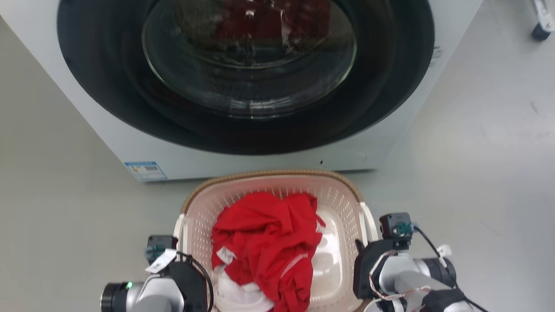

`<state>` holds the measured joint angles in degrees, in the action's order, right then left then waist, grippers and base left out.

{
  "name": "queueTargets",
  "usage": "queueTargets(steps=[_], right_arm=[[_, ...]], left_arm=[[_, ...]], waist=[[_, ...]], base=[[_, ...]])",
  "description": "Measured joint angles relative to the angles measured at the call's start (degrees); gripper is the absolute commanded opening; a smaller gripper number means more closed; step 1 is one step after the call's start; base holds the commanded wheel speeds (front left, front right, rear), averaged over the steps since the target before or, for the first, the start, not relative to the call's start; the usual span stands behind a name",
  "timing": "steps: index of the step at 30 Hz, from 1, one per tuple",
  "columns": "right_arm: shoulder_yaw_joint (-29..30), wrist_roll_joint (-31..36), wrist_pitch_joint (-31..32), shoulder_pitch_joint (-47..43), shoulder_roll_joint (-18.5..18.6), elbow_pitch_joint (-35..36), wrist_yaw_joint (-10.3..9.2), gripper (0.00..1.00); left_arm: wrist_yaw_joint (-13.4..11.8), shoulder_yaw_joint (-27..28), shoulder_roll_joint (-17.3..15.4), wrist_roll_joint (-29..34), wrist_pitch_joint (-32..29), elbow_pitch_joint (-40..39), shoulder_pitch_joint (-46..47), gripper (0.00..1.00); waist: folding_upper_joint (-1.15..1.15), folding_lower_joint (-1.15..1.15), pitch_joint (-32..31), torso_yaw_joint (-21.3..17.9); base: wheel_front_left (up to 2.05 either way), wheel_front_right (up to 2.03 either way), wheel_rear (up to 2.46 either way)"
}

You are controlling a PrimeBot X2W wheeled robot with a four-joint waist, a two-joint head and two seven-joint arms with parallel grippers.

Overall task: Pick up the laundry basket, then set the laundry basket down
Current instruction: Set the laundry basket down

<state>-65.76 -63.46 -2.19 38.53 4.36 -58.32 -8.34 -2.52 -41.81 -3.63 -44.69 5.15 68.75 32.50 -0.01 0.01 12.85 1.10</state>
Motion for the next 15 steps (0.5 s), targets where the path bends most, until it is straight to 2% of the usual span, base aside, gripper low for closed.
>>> queueTargets(steps=[15], right_arm=[[-0.10,1.91,-1.43,8.08,0.15,-2.79,0.01,0.00]], left_arm=[[-0.51,-1.11,0.00,2.15,0.62,-0.53,7.97,0.00]], waist=[[0.00,0.01,12.43,1.21]], base=[[0.00,0.00,0.00]])
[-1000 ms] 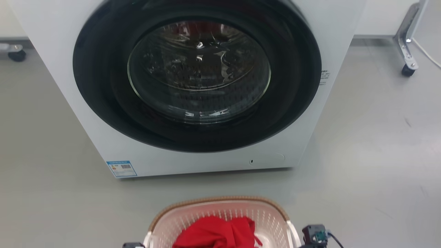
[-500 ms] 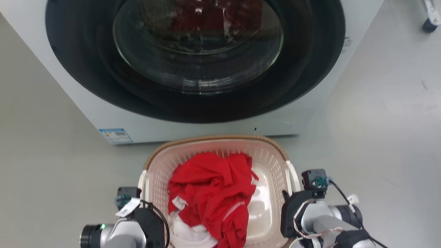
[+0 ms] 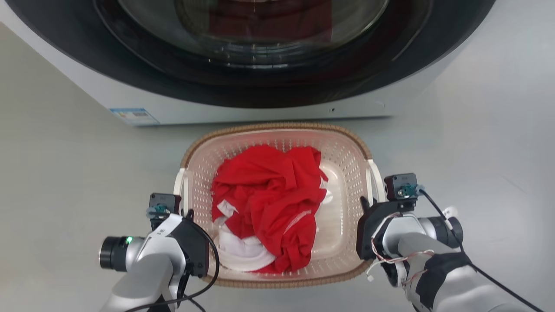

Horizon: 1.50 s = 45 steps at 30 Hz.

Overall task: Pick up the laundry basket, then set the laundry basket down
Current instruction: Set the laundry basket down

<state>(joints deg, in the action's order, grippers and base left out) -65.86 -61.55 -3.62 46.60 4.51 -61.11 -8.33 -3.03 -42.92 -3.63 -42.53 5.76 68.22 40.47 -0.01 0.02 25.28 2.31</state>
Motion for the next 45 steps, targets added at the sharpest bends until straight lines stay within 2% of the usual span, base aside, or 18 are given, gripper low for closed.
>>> queueTargets(steps=[27,45], right_arm=[[0.71,2.56,-4.01,14.26,0.34,-3.83,0.01,0.00],[0.24,2.63,-6.03,16.23,0.41,-3.92,0.01,0.00]], left_arm=[[-0.68,0.94,0.09,0.62,3.05,-0.77,13.47,0.00],[-0.51,0.96,0.30,1.21,5.37,0.99,16.10,0.00]], waist=[[0.00,-0.01,22.31,2.27],[0.01,-0.02,24.83,3.34]], base=[[0.00,0.00,0.00],[0.00,0.00,0.00]])
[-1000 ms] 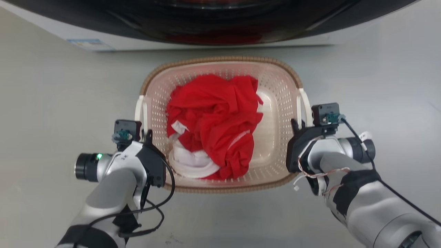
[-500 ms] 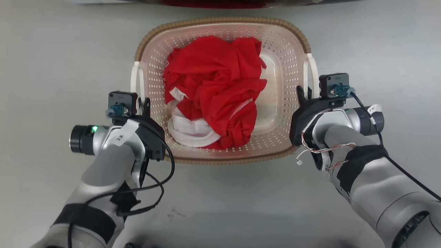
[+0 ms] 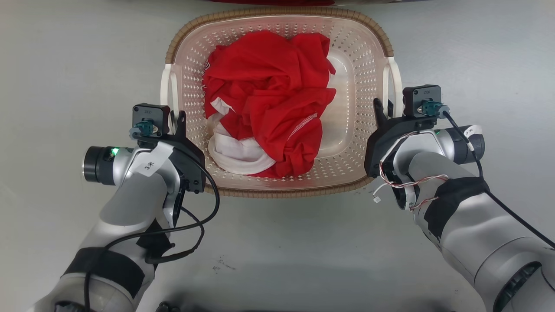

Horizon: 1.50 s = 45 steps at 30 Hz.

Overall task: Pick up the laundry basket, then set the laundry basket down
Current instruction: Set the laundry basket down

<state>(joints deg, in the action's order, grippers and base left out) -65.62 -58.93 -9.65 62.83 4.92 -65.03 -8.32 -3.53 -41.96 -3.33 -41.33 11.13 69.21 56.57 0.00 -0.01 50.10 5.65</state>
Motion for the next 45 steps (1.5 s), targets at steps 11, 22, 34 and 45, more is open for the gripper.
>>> queueTargets(steps=[11,22,34,45], right_arm=[[-0.55,0.04,-0.52,0.01,-0.01,-0.04,0.02,0.36],[-0.99,0.09,-1.16,0.27,-0.67,0.07,0.54,1.00],[-1.08,0.13,-1.53,1.13,-0.96,-1.16,0.59,1.00],[-0.71,-0.13,-1.89,0.86,-1.03,-1.94,0.60,1.00]], left_arm=[[0.51,-0.26,0.11,0.09,0.52,0.97,0.81,0.00],[0.42,-0.05,1.13,0.08,0.62,2.00,0.81,1.00],[-0.35,0.21,1.44,0.05,1.16,2.38,0.82,1.00],[-0.58,0.60,1.44,-0.43,1.59,2.89,0.55,1.00]], waist=[[0.00,0.00,0.39,0.03],[0.00,0.00,0.37,0.15],[0.00,0.00,-0.23,0.27],[0.00,0.00,-2.78,-0.18]], base=[[0.00,0.00,0.00],[0.00,0.00,0.00],[0.00,0.00,0.00],[0.00,0.00,0.00]])
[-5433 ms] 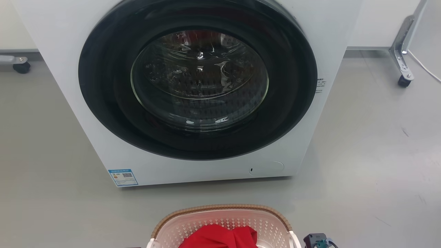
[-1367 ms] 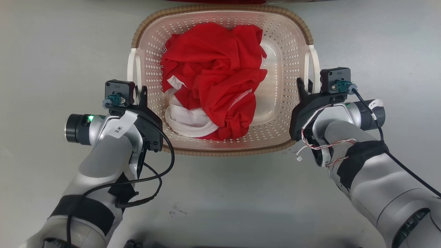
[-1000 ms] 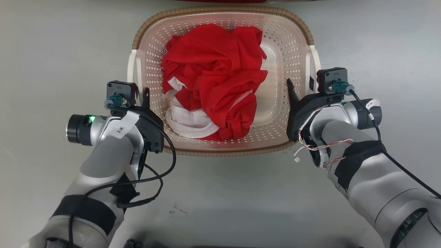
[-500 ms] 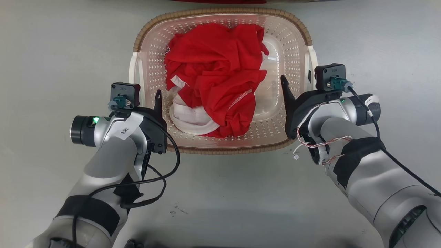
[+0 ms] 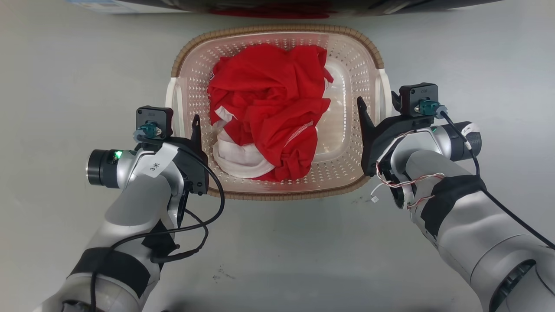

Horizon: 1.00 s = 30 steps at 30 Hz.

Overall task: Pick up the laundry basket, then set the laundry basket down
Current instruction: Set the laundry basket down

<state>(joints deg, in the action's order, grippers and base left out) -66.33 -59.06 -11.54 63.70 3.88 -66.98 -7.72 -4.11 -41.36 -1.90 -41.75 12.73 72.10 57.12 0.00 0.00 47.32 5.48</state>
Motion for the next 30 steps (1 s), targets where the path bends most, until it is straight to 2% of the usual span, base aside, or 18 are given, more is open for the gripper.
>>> queueTargets(steps=[17,24,30], right_arm=[[1.44,-1.20,-2.46,-1.08,-0.11,1.81,0.00,1.00],[2.64,-1.19,-2.75,-4.10,-0.18,2.83,0.00,1.00],[6.30,-1.00,-2.75,-7.08,-0.27,4.59,0.00,1.00]], left_arm=[[0.58,2.65,-0.58,-1.15,1.58,-0.98,-2.81,1.00],[0.14,4.47,-1.69,-1.23,1.58,-4.36,-7.54,1.00],[-0.52,6.32,-3.00,-0.94,1.58,-8.23,-12.35,1.00]], waist=[[0.00,0.00,-8.44,-1.17],[0.00,0.00,-13.68,-1.87],[0.00,0.00,-18.56,-2.48]], base=[[0.00,0.00,0.00],[0.00,0.00,0.00],[0.00,0.00,0.00]])
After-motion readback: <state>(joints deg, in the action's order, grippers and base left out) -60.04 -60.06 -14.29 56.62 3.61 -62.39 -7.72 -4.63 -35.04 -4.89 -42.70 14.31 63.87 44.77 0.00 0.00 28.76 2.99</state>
